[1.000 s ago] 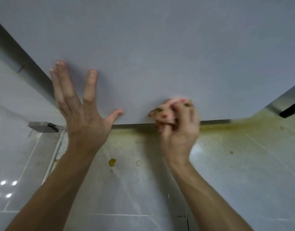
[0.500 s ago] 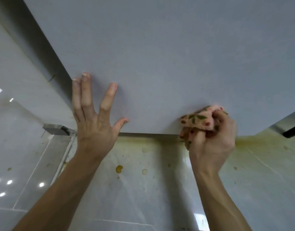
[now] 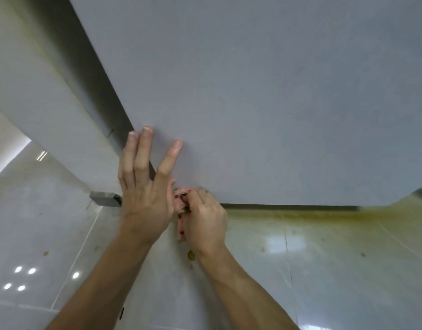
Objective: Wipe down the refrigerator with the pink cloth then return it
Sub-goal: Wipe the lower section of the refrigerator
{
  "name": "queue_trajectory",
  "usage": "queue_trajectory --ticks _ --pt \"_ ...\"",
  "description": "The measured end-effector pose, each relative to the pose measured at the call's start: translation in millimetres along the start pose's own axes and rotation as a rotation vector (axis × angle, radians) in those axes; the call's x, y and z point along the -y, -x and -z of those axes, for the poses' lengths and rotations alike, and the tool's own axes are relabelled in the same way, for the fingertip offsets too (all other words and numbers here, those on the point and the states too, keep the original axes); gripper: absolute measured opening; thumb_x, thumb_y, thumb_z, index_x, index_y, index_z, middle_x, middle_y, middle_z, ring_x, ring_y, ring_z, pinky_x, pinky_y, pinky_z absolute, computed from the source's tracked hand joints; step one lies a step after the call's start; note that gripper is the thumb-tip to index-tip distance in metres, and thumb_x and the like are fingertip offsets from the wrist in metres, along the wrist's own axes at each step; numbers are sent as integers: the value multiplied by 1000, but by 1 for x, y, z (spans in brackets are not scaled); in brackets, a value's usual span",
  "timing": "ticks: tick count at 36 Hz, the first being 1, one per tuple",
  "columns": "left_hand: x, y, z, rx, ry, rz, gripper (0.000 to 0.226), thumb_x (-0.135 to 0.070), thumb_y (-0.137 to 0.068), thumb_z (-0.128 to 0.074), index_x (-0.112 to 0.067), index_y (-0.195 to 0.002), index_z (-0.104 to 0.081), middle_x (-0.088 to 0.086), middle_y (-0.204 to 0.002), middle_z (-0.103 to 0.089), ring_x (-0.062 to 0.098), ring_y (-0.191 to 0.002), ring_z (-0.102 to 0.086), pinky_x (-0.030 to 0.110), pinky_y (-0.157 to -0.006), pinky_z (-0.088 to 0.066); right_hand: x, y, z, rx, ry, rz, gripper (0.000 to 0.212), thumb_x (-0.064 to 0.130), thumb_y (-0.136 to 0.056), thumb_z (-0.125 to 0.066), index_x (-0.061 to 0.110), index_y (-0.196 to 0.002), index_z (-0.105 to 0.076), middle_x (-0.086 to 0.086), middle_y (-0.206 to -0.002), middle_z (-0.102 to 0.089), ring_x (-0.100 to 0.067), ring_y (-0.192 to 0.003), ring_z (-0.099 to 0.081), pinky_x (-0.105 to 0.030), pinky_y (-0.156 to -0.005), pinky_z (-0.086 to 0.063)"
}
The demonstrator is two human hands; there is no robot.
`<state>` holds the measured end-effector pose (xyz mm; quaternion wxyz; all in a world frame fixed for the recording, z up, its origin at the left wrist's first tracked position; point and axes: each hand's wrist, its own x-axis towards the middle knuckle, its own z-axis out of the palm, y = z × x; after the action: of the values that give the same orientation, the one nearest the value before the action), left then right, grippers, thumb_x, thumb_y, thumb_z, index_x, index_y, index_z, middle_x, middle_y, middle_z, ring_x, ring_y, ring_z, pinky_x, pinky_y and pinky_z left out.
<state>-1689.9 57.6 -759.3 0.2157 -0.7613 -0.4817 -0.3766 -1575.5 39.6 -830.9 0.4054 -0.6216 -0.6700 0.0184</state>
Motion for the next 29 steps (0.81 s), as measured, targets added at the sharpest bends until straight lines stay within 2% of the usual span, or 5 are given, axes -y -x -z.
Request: queue_trajectory --ticks 5,14,19,26,29 --pt "2 0 3 15 17 17 83 -5 -90 -76 -16 -159 -32 24 -167 -15 36 -161 -7 52 -129 -16 -10 4 24 -46 -50 -1 25 9 -65 -82 16 -84 -68 2 -85 -68 -19 -75 -66 -30 -54 -48" --pt "-14 -15 7 -43 64 25 85 -9 -84 -83 -12 -154 -36 26 -163 -18 49 -155 -16 58 -127 -20 -65 -23 150 -539 -9 -144 22 -2 -81 -63 1 -102 -67 -13 -98 -65 -26 -92 -58 -27 -83 -46" --pt "-26 -19 6 -41 50 83 87 -9 -81 -81 -15 -154 -36 20 -165 -15 46 -156 -11 67 -123 -21 -58 -43 173 -699 -70 -270 24 -1 -89 -61 -5 -112 -67 -16 -101 -64 -18 -95 -54 -3 -89 -33" --pt "-34 -35 11 -71 144 49 78 2 -85 -67 -5 -155 -35 30 -165 -18 48 -157 -12 63 -127 -18 7 -56 125 -480 -229 43 7 6 -90 -75 10 -95 -75 -2 -104 -74 -21 -95 -70 -25 -85 -54" --pt "-36 -43 16 -88 202 66 72 9 -83 -50 -1 -153 -39 31 -165 -21 49 -157 -13 57 -129 -15 33 -63 104 -340 -153 192 8 7 -87 -68 13 -83 -71 0 -91 -70 -19 -83 -62 -28 -66 -51"
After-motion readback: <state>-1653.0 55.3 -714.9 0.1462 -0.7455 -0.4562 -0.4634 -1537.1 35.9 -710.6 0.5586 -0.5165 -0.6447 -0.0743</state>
